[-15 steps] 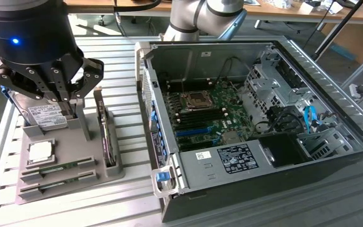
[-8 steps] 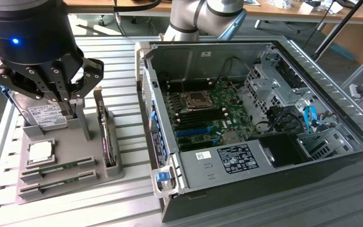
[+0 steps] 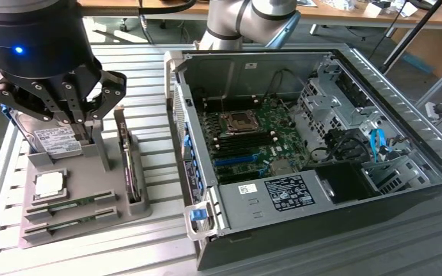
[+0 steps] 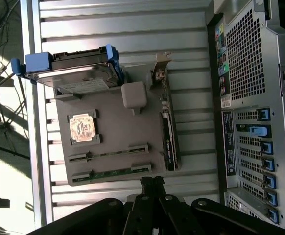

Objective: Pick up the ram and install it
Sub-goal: 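Pick up the ram and move it above insertion slot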

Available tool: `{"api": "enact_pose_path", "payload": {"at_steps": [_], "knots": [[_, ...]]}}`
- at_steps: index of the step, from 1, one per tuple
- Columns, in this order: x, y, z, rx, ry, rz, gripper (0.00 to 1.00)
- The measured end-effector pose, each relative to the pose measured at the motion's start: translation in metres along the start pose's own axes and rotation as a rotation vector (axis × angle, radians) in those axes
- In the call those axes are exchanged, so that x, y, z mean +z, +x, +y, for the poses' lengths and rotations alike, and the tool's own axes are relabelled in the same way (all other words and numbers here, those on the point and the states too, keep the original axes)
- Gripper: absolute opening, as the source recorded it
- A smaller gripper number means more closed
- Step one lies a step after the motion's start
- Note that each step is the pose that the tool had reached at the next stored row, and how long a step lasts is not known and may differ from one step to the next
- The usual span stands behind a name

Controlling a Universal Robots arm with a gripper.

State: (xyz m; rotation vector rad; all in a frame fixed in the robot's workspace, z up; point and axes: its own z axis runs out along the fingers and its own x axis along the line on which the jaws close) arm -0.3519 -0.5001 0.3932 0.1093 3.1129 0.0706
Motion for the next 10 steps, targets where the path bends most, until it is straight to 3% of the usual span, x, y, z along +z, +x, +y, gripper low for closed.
{"api": "enact_pose_path", "payload": {"at_steps": [10], "knots": [[0.0009, 0.0000, 0.0000, -0.215, -0.0051, 0.0100, 0.11]]}}
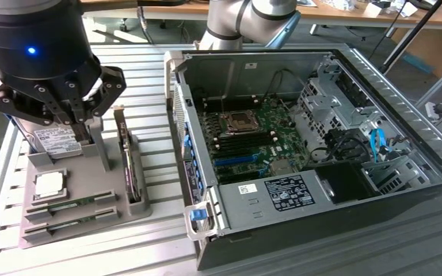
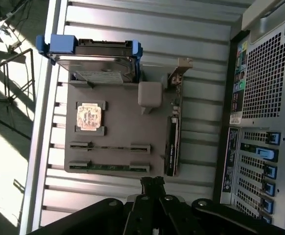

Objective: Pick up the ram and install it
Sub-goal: 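Pick up the ram and move it above insertion slot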

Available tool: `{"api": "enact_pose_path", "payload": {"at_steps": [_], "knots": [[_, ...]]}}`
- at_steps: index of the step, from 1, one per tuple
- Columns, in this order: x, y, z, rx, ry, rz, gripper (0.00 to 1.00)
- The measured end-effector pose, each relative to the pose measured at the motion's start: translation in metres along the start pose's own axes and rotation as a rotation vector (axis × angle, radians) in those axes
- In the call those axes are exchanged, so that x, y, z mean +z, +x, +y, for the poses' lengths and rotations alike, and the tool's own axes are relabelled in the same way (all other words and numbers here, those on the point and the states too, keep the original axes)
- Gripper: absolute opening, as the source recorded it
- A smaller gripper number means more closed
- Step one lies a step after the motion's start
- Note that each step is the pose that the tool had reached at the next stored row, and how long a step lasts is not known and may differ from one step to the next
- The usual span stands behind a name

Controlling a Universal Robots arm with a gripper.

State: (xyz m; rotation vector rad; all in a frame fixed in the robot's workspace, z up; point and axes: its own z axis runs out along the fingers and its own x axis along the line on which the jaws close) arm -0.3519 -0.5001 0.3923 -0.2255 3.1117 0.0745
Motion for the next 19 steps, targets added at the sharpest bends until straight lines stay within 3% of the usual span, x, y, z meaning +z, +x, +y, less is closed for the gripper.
{"api": "enact_pose_path", "payload": {"at_steps": [19], "knots": [[0.0051, 0.0001, -0.0003, -0.404, -0.0097, 0.0186, 0.11]]}}
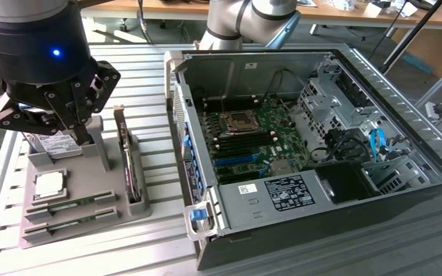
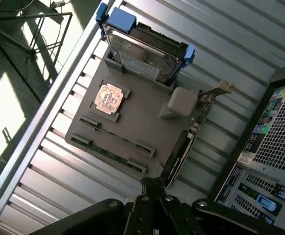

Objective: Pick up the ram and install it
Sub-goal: 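Pick up the ram and move it above insertion slot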

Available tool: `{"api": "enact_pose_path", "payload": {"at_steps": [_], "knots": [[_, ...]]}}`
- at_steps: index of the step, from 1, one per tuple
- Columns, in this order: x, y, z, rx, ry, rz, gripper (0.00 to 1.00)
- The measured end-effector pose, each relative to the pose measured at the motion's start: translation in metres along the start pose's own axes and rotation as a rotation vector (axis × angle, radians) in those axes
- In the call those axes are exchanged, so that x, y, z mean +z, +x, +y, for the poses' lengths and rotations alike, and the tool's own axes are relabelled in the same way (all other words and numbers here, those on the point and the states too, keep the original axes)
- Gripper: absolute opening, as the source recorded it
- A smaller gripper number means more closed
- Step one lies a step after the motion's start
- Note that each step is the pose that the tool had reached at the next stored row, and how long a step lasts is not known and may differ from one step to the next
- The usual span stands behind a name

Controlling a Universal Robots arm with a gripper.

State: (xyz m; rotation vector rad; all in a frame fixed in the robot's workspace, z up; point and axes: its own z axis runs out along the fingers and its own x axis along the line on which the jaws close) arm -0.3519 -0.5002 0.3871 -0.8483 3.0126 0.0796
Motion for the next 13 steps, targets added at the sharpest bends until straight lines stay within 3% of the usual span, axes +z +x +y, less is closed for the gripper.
{"api": "enact_pose_path", "payload": {"at_steps": [13], "knots": [[0.0019, 0.0000, -0.0001, -0.280, -0.0067, 0.0130, 0.11]]}}
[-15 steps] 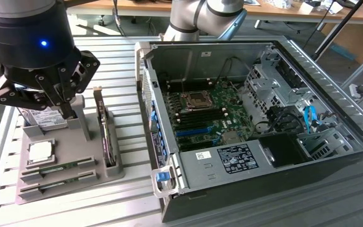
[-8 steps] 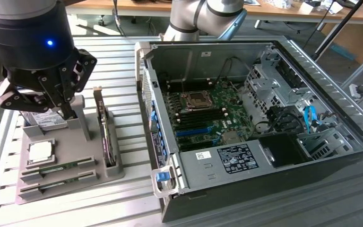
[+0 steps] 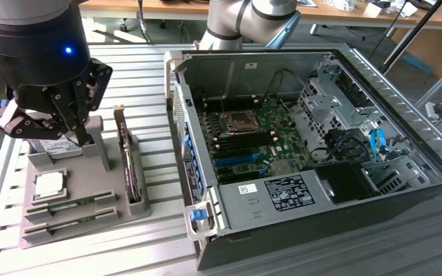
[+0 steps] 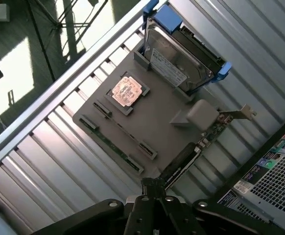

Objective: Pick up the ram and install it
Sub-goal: 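Pick up the ram and move it above insertion slot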

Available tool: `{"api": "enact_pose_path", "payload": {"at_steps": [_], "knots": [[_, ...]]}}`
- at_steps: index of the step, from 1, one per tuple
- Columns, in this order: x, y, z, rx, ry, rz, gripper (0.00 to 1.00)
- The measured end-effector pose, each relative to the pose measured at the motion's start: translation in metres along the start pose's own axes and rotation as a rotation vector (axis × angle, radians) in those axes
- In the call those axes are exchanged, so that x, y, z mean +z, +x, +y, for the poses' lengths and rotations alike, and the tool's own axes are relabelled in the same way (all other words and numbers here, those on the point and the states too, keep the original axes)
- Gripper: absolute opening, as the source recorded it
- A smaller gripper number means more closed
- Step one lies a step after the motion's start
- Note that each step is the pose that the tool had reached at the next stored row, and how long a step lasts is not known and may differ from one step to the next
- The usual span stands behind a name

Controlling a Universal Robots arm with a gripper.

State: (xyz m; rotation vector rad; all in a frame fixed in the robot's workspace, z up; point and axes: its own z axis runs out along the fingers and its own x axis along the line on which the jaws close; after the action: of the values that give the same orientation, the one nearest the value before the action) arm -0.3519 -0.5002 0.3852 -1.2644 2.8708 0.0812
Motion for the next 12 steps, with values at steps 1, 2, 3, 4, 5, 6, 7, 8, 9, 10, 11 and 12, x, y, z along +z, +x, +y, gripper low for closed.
{"api": "enact_pose_path", "payload": {"at_steps": [1, 2, 3, 4, 5, 6, 7, 8, 9, 10, 11, 12], "knots": [[0.0001, 0.0000, 0.0000, -0.015, -0.0003, 0.0007, 0.11], [0.0002, 0.0000, 0.0000, -0.033, -0.0007, 0.0016, 0.11], [0.0003, 0.0000, 0.0000, -0.061, -0.0013, 0.0031, 0.11], [0.0005, 0.0000, 0.0000, -0.078, -0.0015, 0.0040, 0.11], [0.0006, 0.0000, 0.0000, -0.090, -0.0016, 0.0049, 0.11], [0.0007, 0.0000, 0.0000, -0.105, -0.0016, 0.0061, 0.11], [0.0007, 0.0000, -0.0001, -0.114, -0.0015, 0.0069, 0.11], [0.0008, 0.0000, -0.0001, -0.130, -0.0015, 0.0079, 0.11], [0.0009, 0.0000, -0.0001, -0.142, -0.0015, 0.0089, 0.11], [0.0010, 0.0000, -0.0001, -0.158, -0.0017, 0.0098, 0.11], [0.0011, 0.0000, -0.0001, -0.170, -0.0019, 0.0103, 0.11], [0.0013, 0.0000, 0.0000, -0.191, -0.0024, 0.0112, 0.11]]}}
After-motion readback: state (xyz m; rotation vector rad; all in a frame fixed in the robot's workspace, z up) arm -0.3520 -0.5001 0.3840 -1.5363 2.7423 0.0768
